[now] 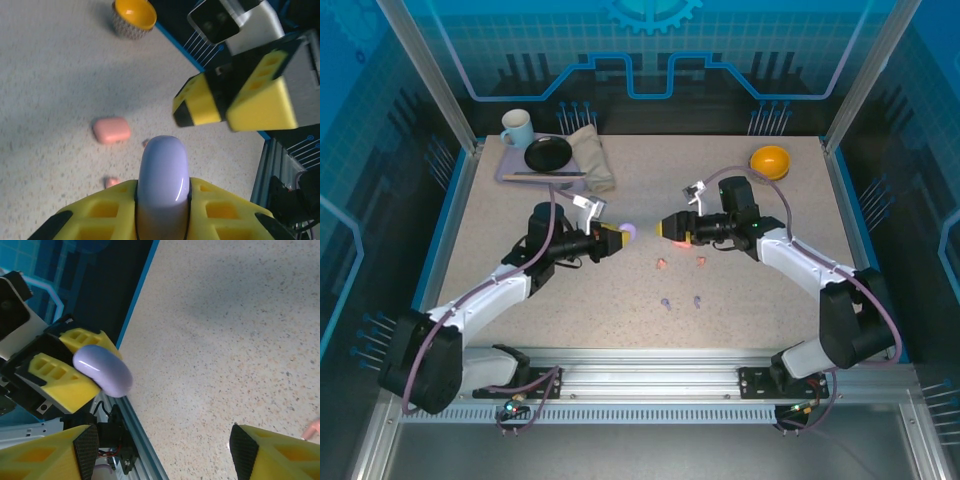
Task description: Insert the wireless bluetooth earbuds into the charging case
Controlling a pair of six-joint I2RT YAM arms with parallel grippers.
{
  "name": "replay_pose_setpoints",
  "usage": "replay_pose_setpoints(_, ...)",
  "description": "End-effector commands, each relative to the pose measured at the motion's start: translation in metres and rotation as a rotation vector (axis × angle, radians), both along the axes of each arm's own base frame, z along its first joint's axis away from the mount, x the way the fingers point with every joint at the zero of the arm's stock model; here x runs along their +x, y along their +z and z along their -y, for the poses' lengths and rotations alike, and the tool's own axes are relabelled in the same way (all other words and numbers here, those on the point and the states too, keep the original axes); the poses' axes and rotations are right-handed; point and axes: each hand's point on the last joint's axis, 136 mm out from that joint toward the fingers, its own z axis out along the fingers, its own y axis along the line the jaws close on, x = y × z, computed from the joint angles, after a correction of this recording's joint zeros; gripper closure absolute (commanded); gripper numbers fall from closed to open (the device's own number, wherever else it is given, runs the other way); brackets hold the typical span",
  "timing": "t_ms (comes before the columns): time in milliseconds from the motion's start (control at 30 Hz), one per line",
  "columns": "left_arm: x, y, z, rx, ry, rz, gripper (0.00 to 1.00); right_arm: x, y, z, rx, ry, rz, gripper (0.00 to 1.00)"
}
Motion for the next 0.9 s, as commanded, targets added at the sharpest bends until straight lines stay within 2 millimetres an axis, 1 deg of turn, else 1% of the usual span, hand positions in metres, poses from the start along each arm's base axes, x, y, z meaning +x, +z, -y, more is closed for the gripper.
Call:
replay_pose_setpoints(0, -0.004, 0.028, 0.006, -0.025, -0.038, 0.148, 1.00, 0.003, 0.021, -0.013, 0.062, 0.039, 0.024, 0.27)
replay_pose_setpoints(300, -0.008, 0.047, 0.018, -0.057, -0.092, 0.160, 1.00, -0.002, 0.045, -0.027, 0.130, 0.096, 0.070, 0.27)
replay_pose_setpoints(467, -0.007, 0.053, 0.022, -0.080, -0.097, 0.127, 1.00, -0.006, 0.055, -0.032, 0.158, 0.127, 0.089, 0.28)
replay_pose_setpoints(667, -0.006, 0.054, 0.028, -0.094, -0.112, 0.098, 1.00, -0.006, 0.064, -0.034, 0.181, 0.133, 0.102, 0.29)
replay_pose_setpoints(867, -0.002, 0.057, 0.029, -0.099, -0.099, 0.075, 1.00, -0.007, 0.064, -0.035, 0.189, 0.131, 0.095, 0.29)
